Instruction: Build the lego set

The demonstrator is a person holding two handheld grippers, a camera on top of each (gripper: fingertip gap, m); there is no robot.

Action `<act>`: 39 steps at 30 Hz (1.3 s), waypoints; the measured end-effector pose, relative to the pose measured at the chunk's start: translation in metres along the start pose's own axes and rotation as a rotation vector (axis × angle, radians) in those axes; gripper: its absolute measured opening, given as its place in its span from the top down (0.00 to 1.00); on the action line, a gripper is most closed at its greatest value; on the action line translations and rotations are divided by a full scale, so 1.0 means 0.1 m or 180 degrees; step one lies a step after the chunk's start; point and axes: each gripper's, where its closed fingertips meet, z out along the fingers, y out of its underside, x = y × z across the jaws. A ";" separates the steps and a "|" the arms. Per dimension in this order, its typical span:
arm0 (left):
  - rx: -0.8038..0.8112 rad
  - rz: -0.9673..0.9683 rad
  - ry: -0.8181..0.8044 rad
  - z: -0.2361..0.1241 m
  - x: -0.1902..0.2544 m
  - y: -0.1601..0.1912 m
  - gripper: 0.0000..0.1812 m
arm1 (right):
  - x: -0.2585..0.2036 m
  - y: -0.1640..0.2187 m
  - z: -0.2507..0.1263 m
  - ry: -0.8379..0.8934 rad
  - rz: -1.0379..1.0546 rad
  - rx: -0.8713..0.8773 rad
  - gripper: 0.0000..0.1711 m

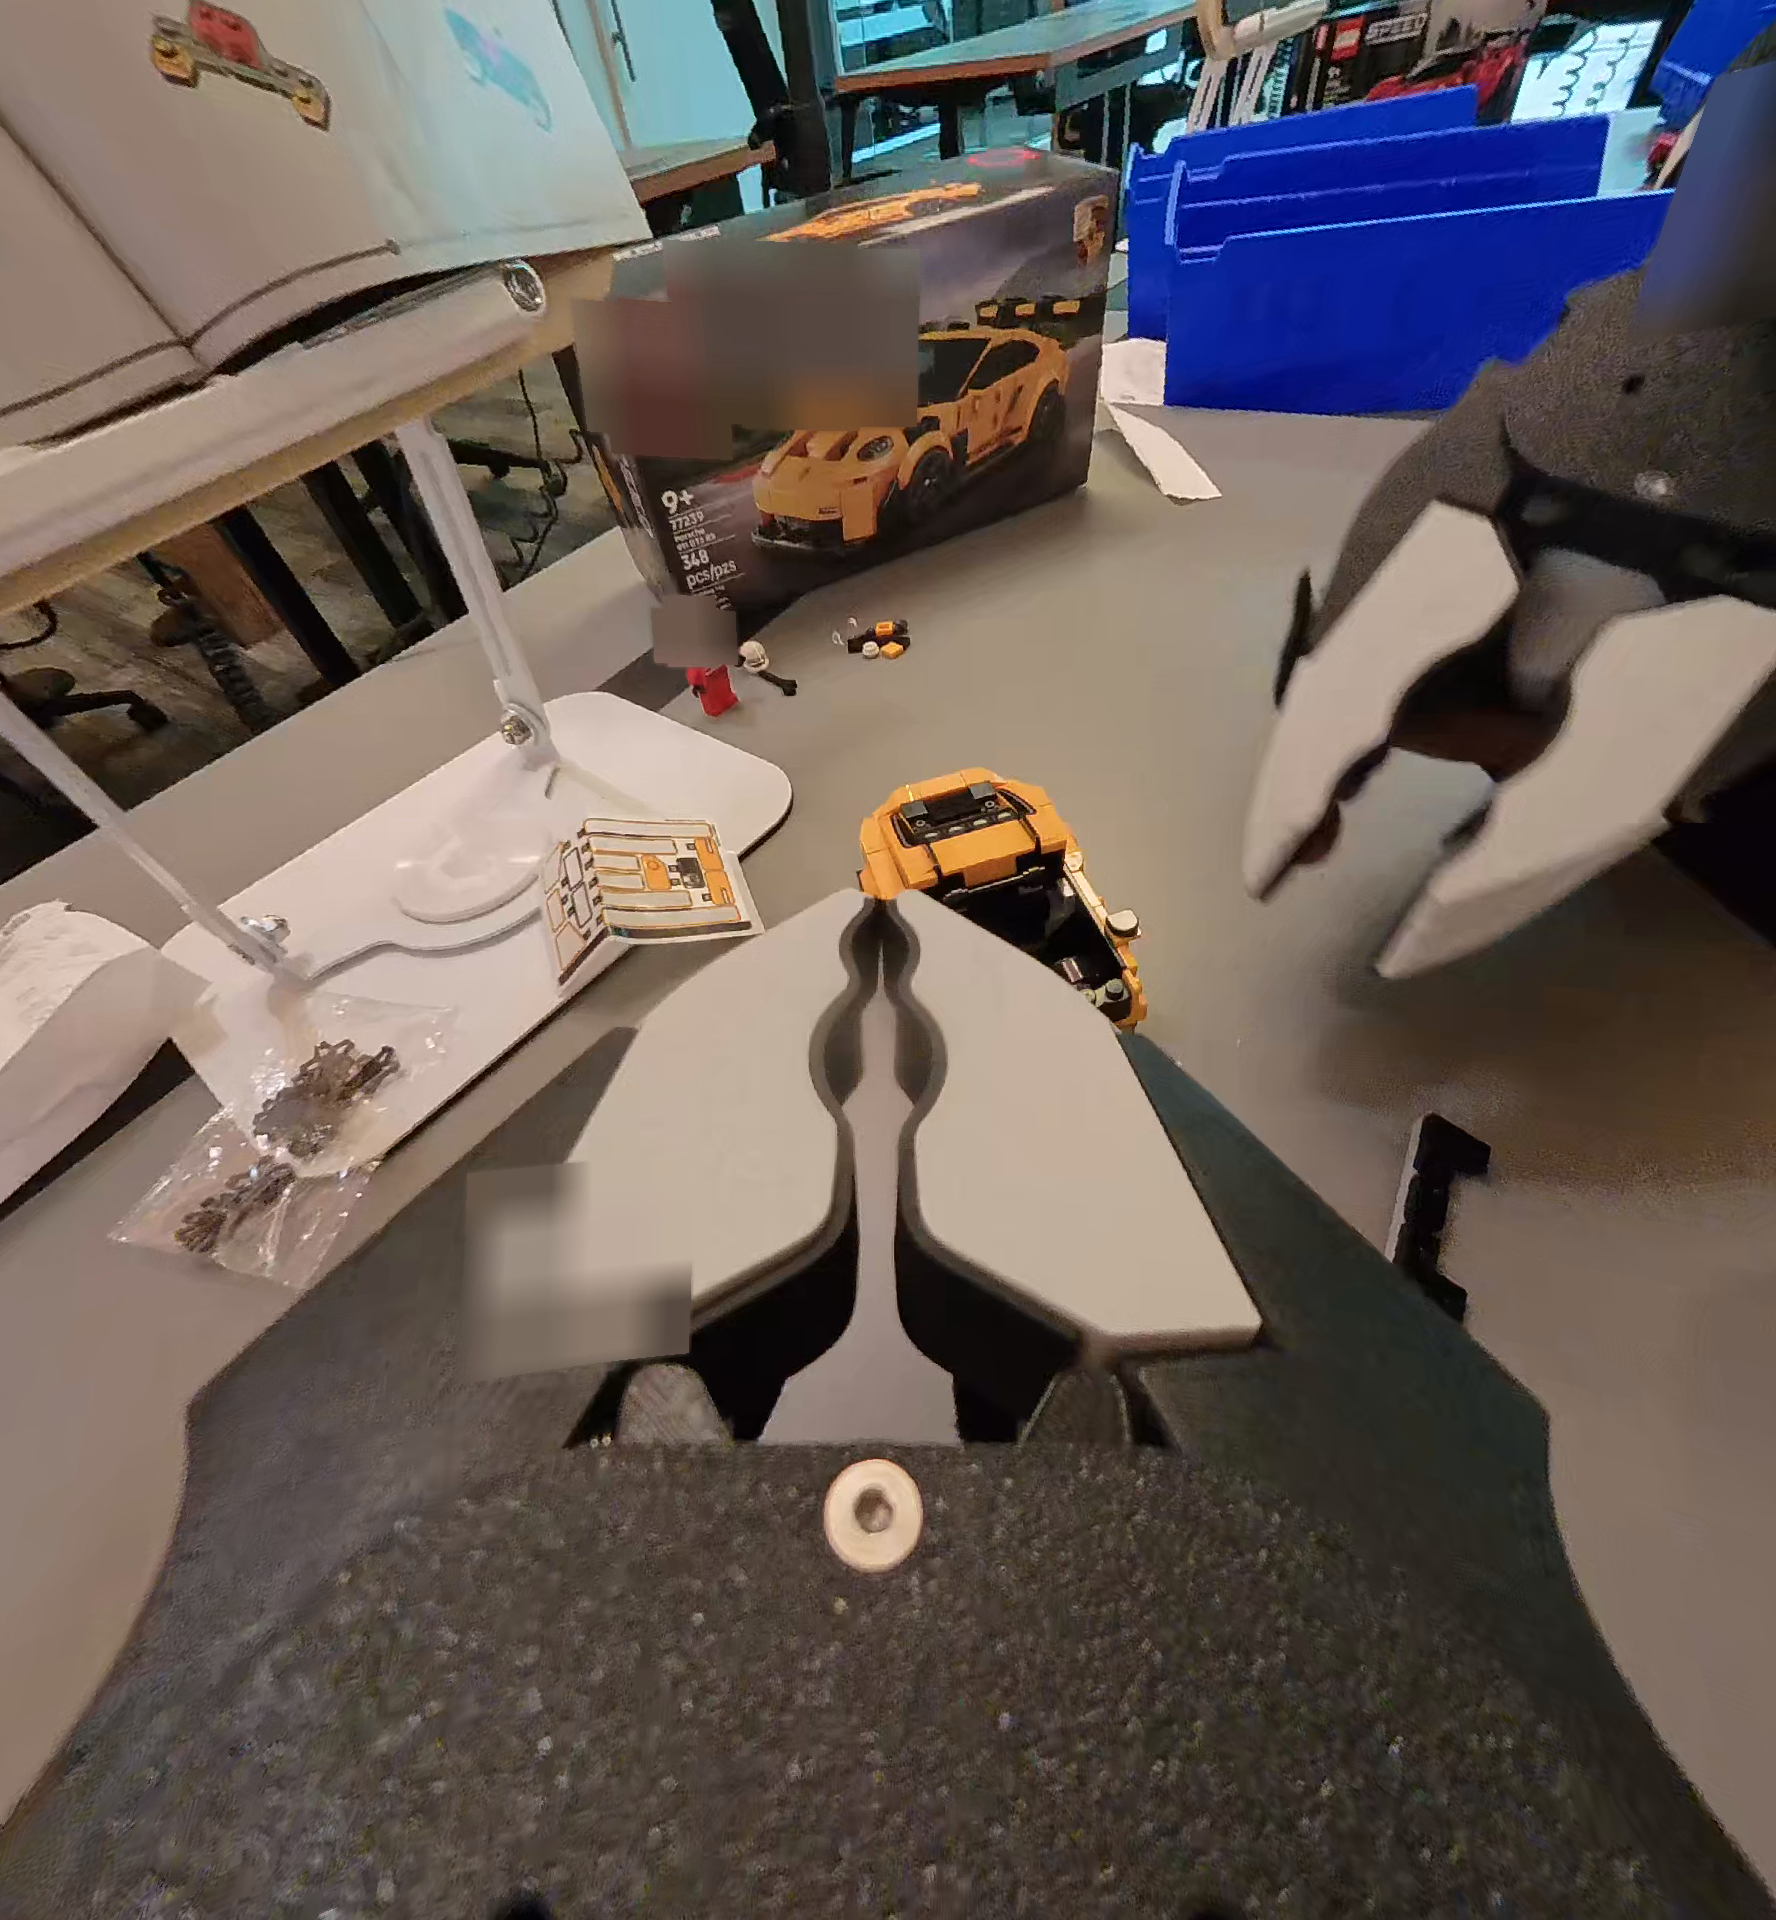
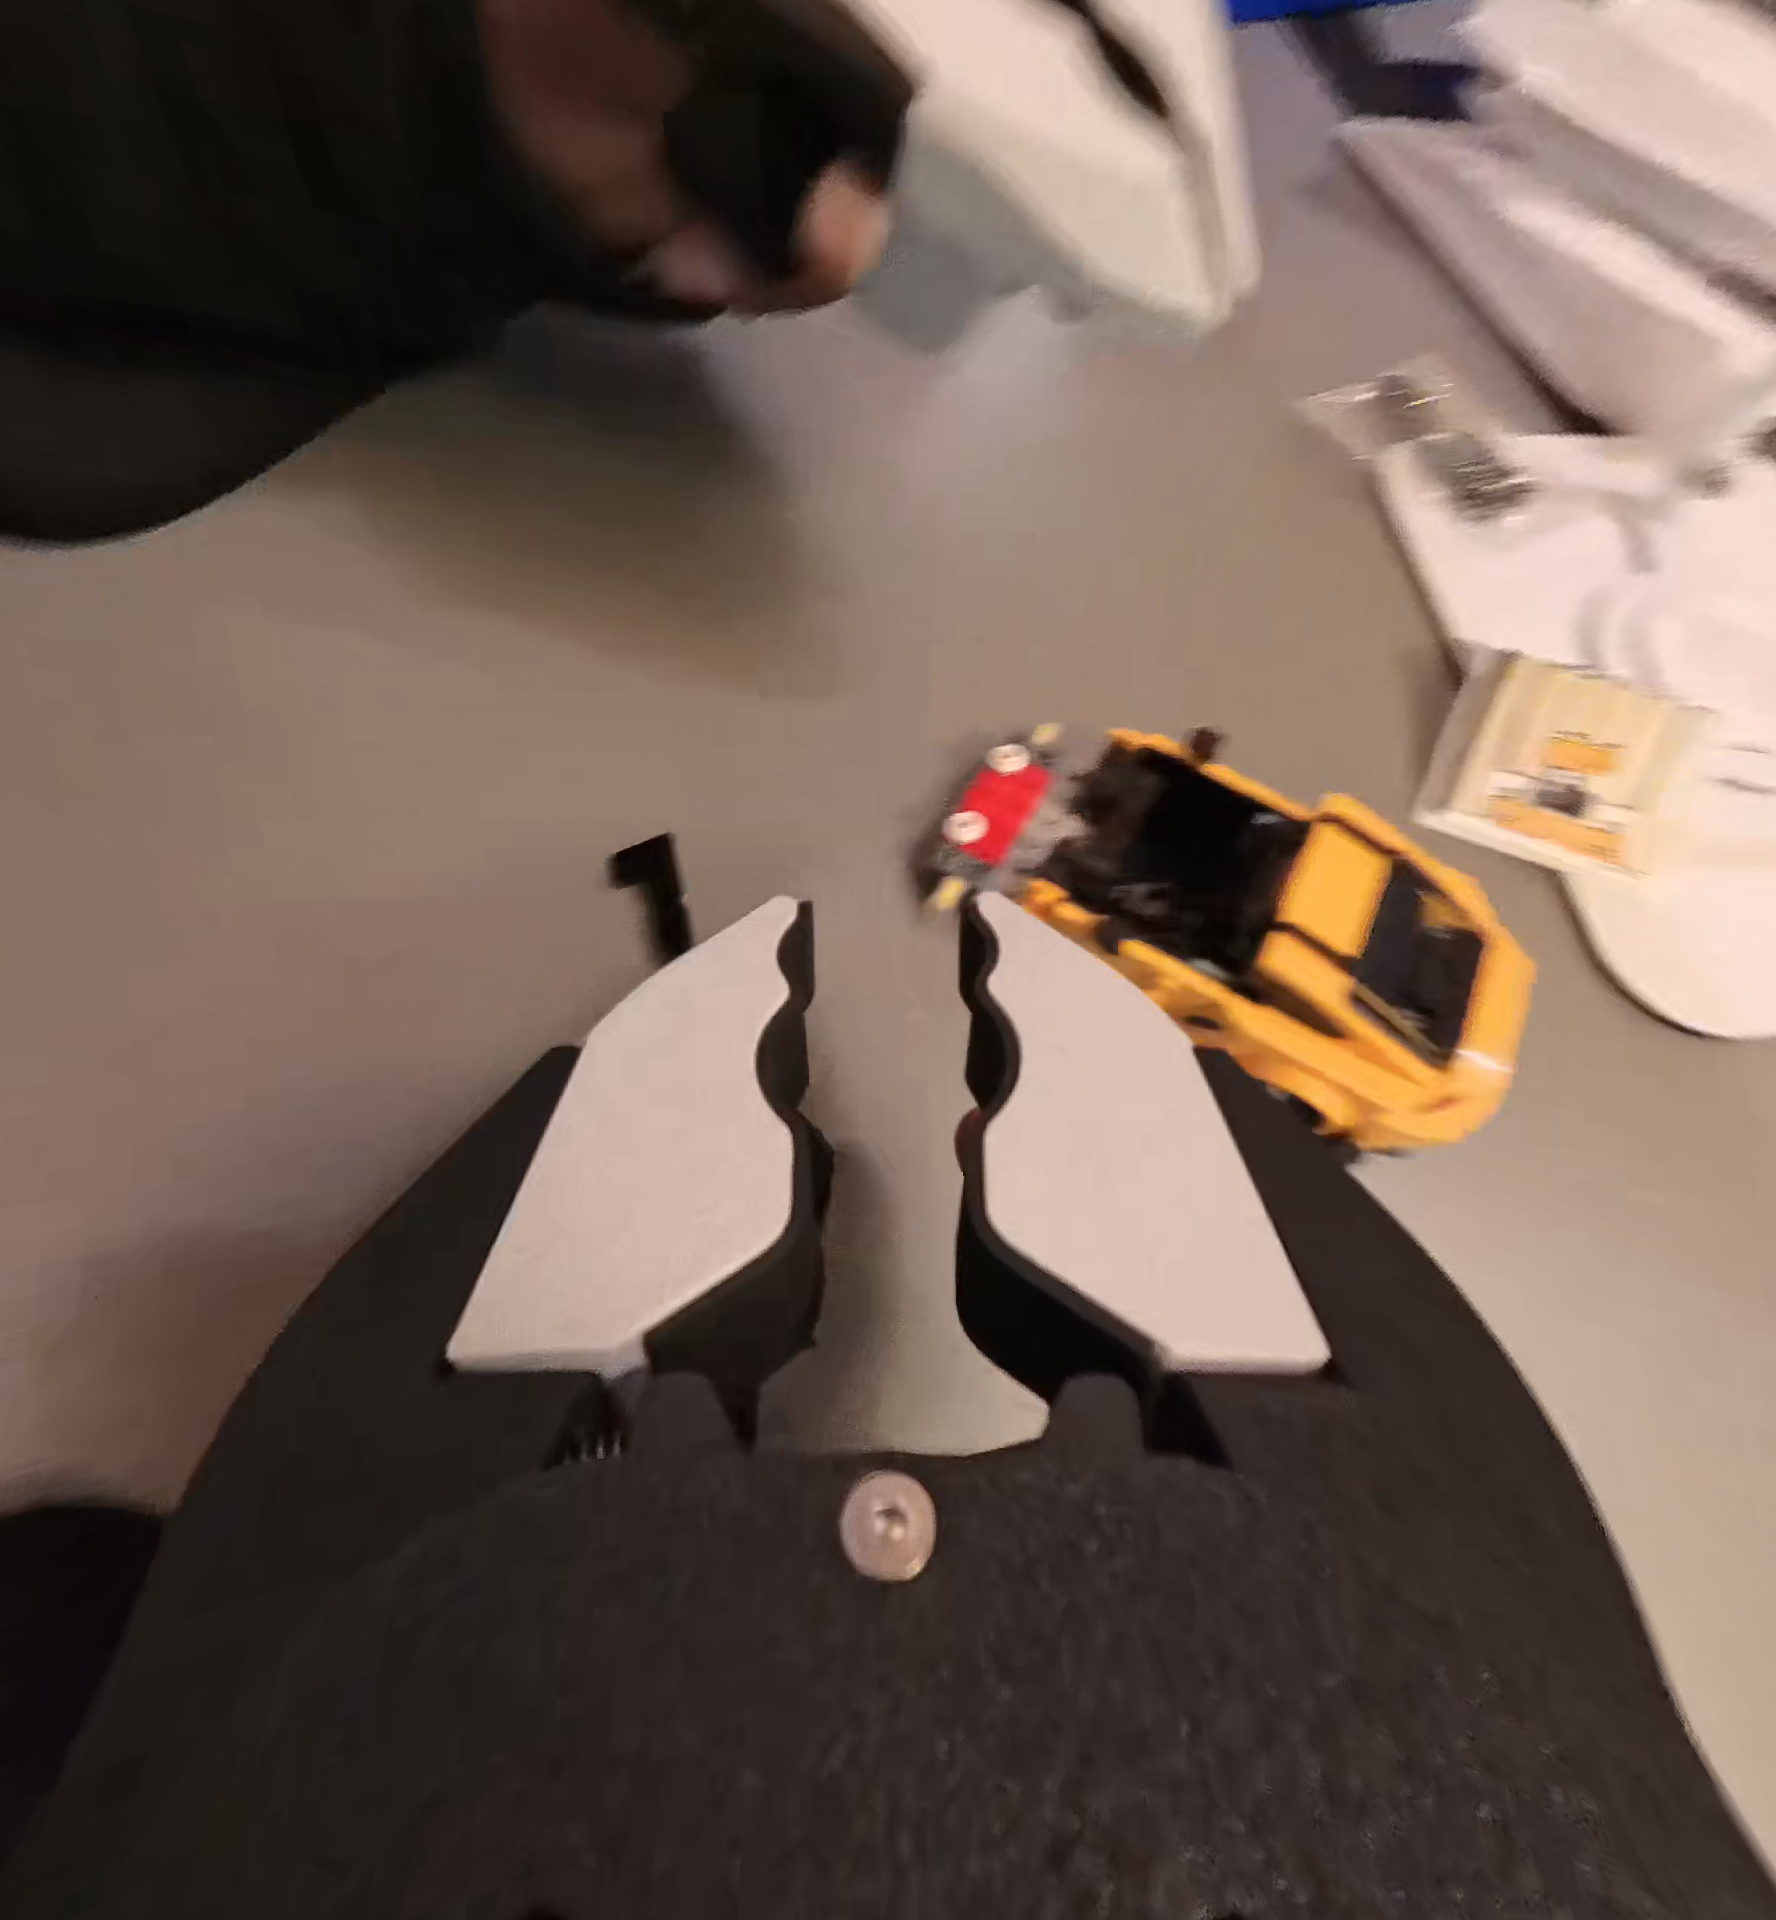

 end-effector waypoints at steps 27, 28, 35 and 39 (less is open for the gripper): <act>0.1073 -0.0516 0.1714 -0.39 0.91 -0.55 0.86 | -0.26 -1.04 -0.54 -0.0611 0.0463 0.2243 0.96; 0.1140 -0.0516 0.1769 -0.41 0.96 -0.60 0.86 | -0.27 -1.05 -0.53 -0.0633 0.0500 0.2276 0.96; 0.1205 -0.0483 0.1900 -0.45 1.07 -0.64 0.95 | -0.35 -0.99 -0.43 -0.0704 0.0404 0.2133 0.96; 0.1104 -0.0433 0.1908 -0.43 1.09 -0.60 0.96 | -0.37 -0.94 -0.36 -0.0673 0.0319 0.1999 0.96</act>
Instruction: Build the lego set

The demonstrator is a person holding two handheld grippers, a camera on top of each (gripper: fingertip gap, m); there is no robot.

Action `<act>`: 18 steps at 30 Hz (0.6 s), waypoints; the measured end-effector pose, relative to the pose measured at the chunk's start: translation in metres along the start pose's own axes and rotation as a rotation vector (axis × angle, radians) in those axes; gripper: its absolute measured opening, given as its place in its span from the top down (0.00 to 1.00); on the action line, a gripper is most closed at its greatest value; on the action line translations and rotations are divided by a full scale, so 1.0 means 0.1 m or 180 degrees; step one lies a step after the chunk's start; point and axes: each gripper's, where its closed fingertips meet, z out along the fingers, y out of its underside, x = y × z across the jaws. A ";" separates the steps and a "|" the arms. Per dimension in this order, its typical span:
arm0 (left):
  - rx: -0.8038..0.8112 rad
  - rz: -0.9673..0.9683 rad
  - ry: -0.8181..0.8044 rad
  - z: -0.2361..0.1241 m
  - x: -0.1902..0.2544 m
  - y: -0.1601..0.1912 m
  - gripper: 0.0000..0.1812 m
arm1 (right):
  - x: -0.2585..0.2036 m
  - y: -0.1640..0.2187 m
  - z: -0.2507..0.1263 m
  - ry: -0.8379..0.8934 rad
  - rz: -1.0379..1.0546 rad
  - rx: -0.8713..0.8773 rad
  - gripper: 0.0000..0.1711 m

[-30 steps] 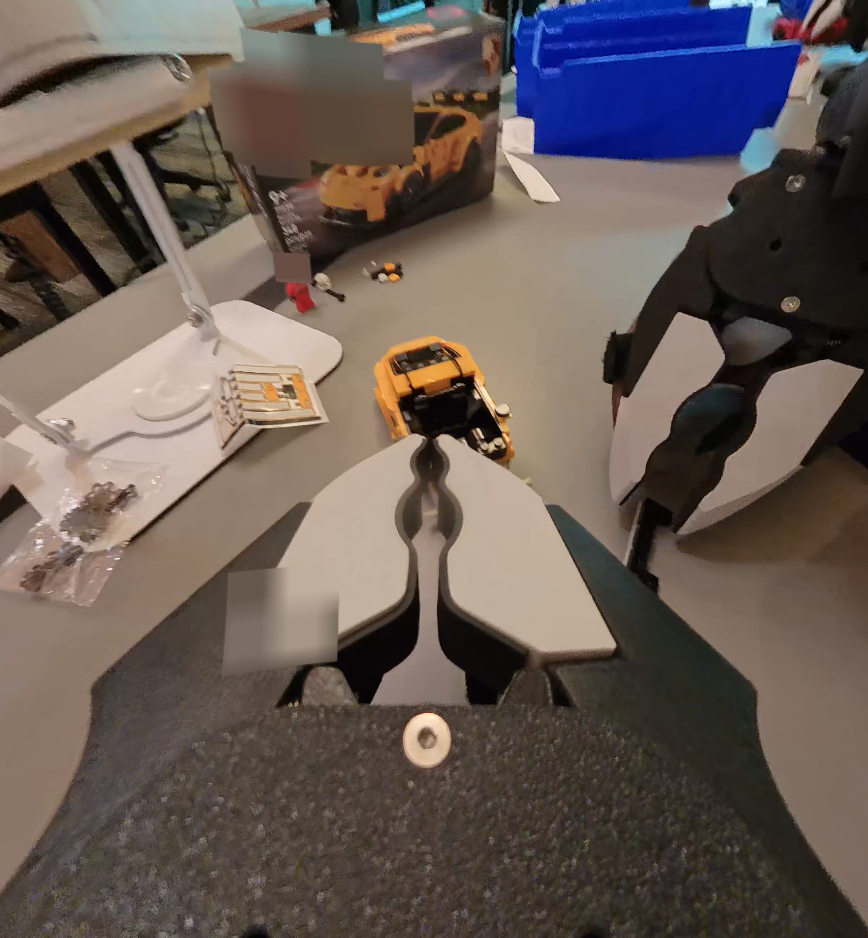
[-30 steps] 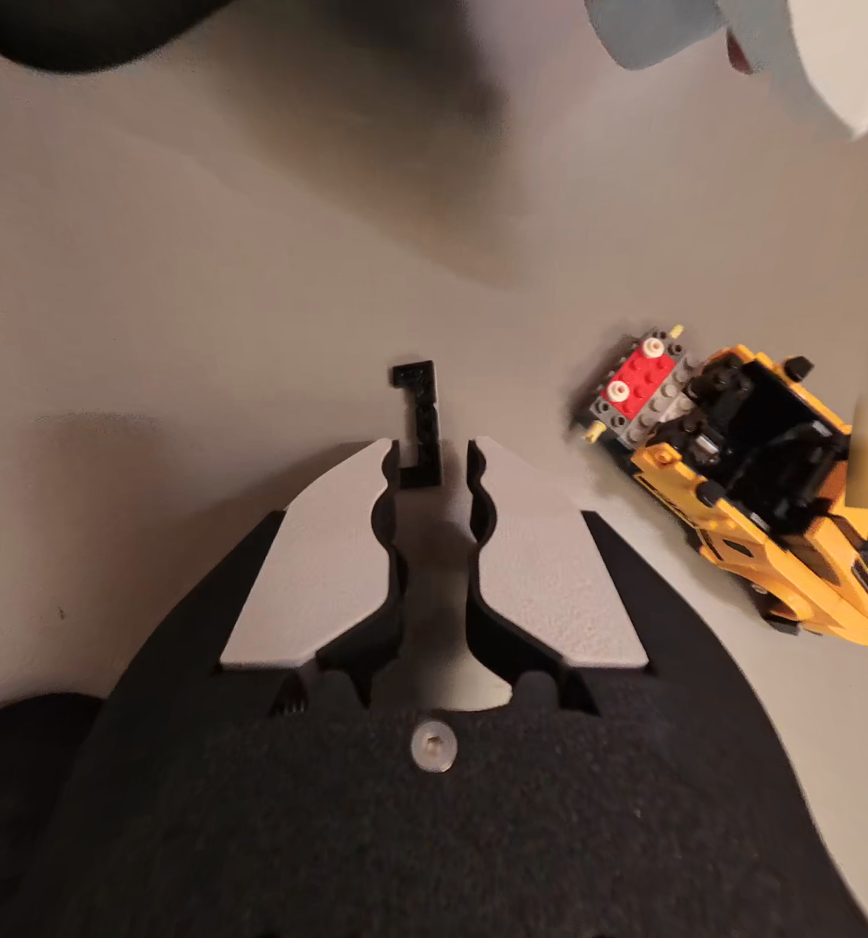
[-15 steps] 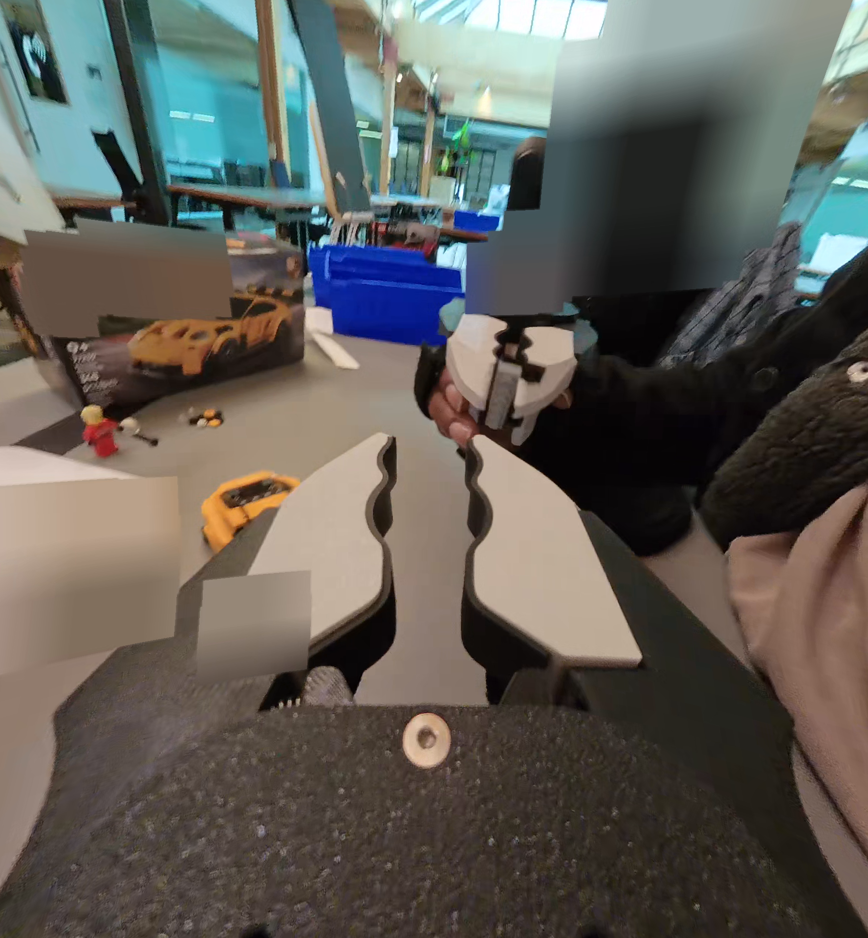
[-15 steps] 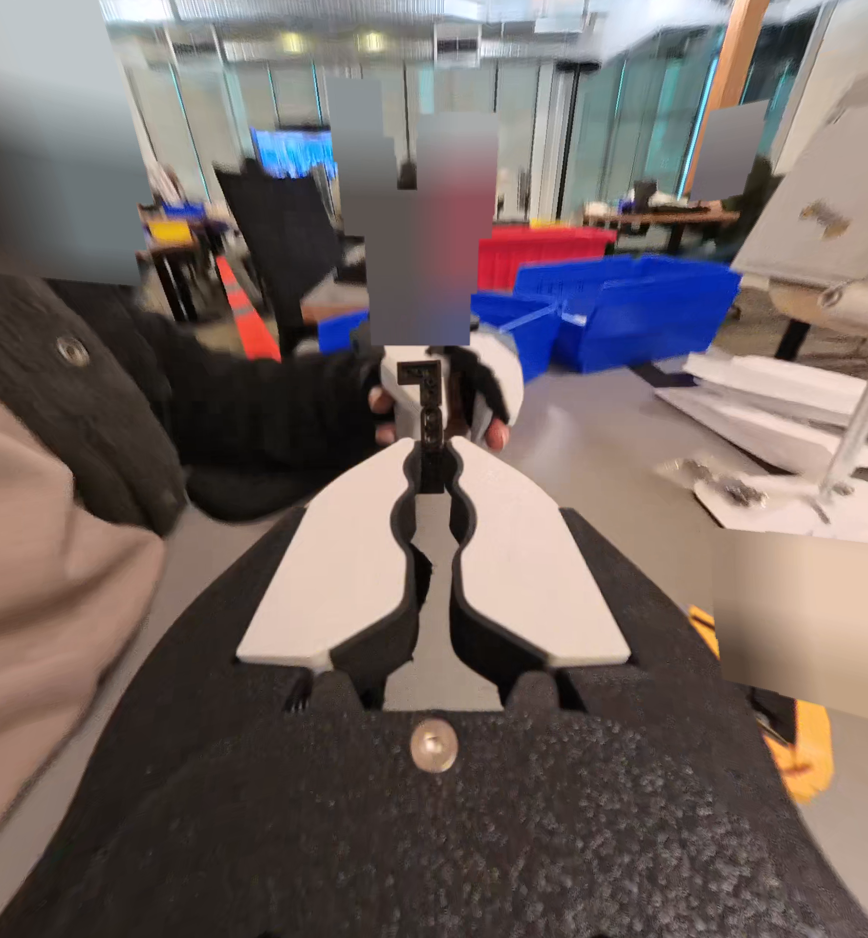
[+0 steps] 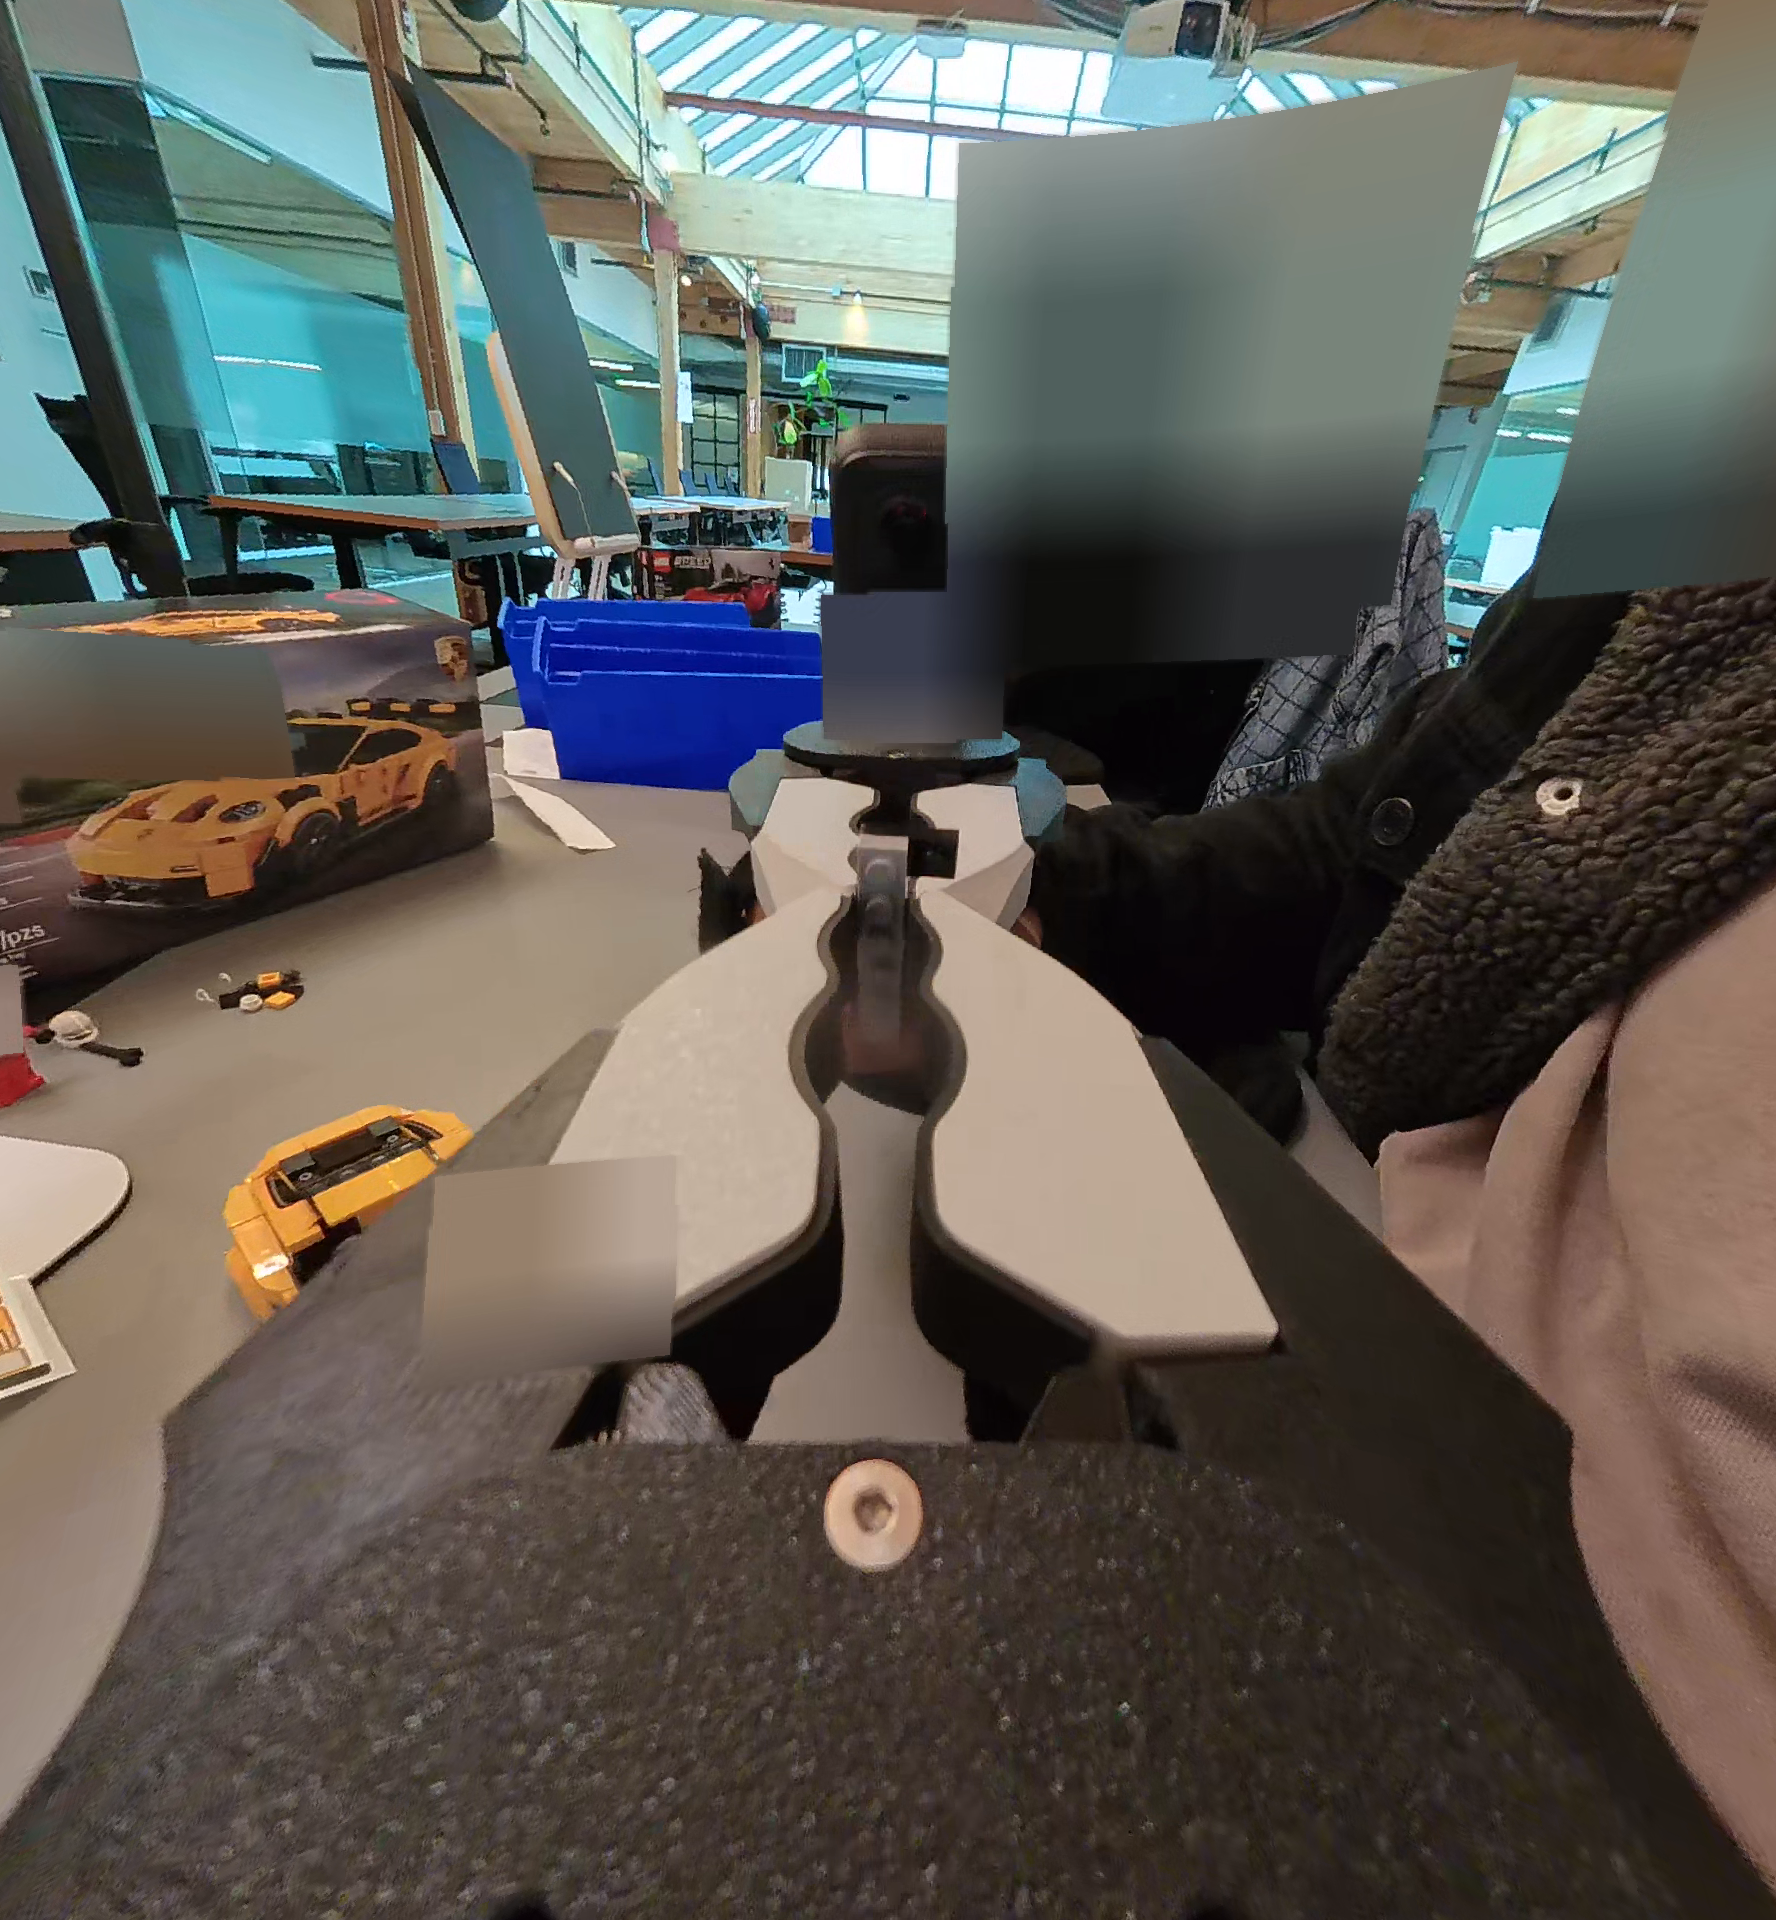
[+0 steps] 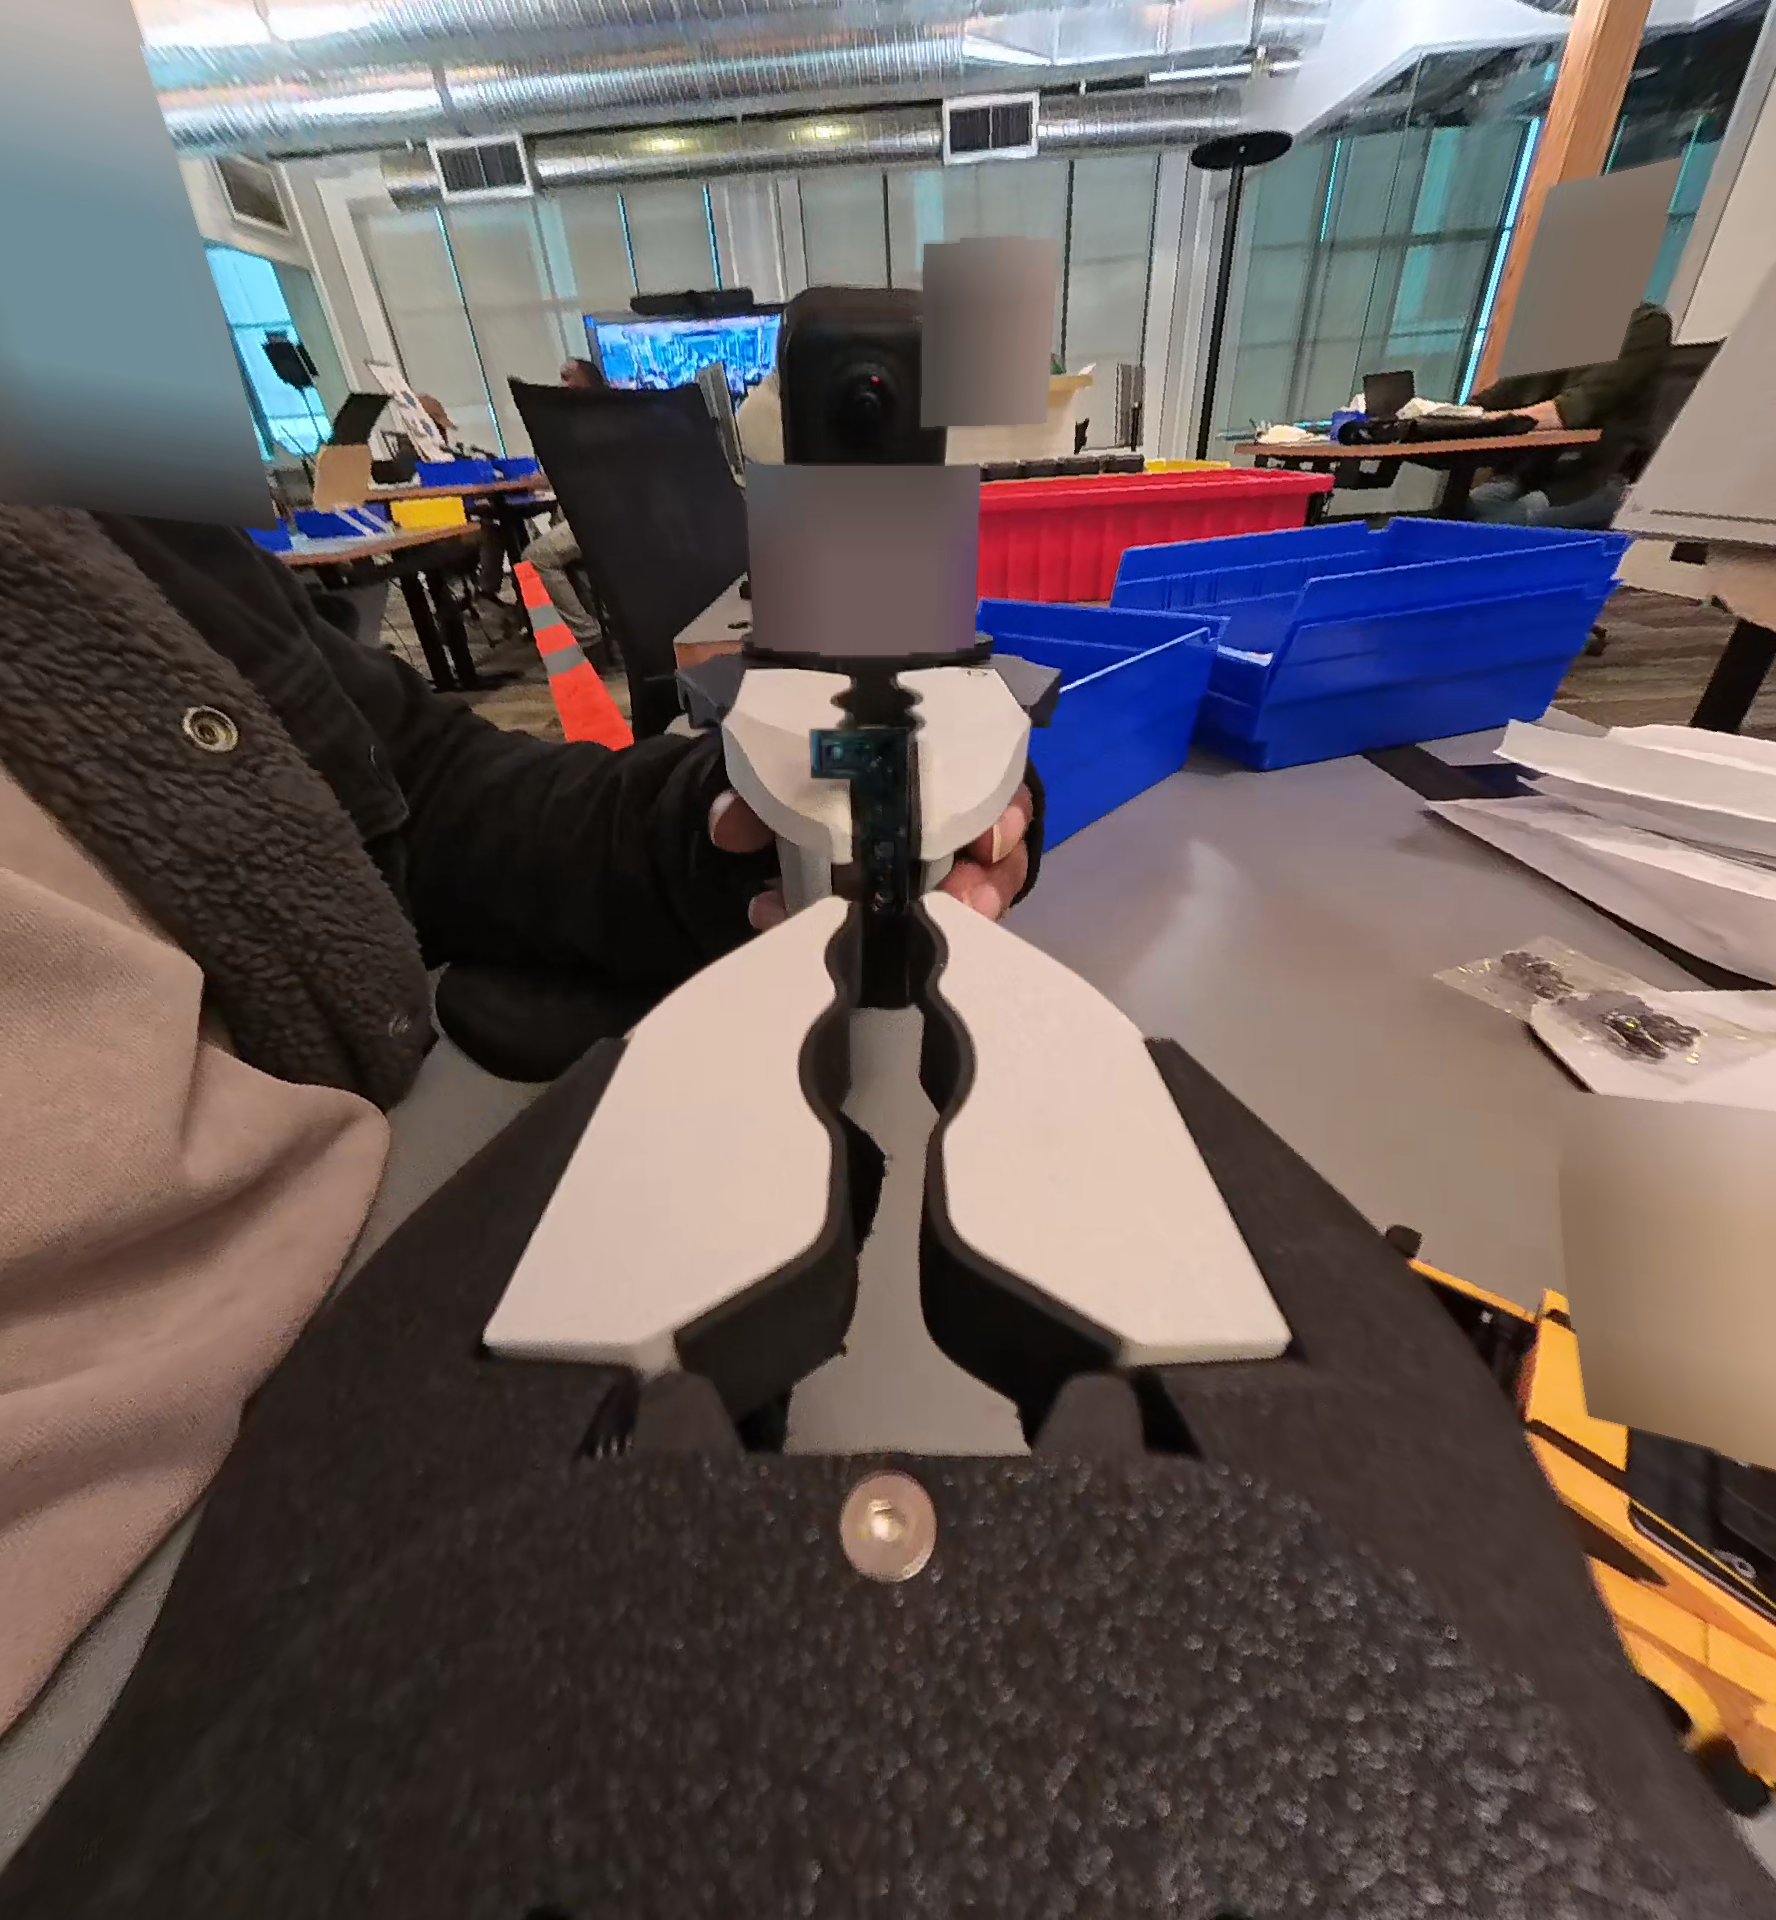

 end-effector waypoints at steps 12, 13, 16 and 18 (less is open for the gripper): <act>-0.1737 0.0949 -0.0700 -0.07 -0.28 0.66 0.96 | 0.13 0.31 -0.03 0.0465 -0.0630 -0.1101 0.85; -0.1845 0.1019 -0.0700 -0.07 -0.28 0.71 0.96 | 0.15 0.37 -0.02 0.0506 -0.0670 -0.1201 0.85; -0.2021 0.1132 -0.0649 -0.07 -0.25 0.80 0.96 | 0.15 0.50 -0.02 0.0460 -0.0689 -0.1368 0.86; -0.2080 0.1158 -0.0608 -0.07 -0.23 0.83 0.96 | 0.12 0.55 -0.01 0.0406 -0.0750 -0.1448 0.90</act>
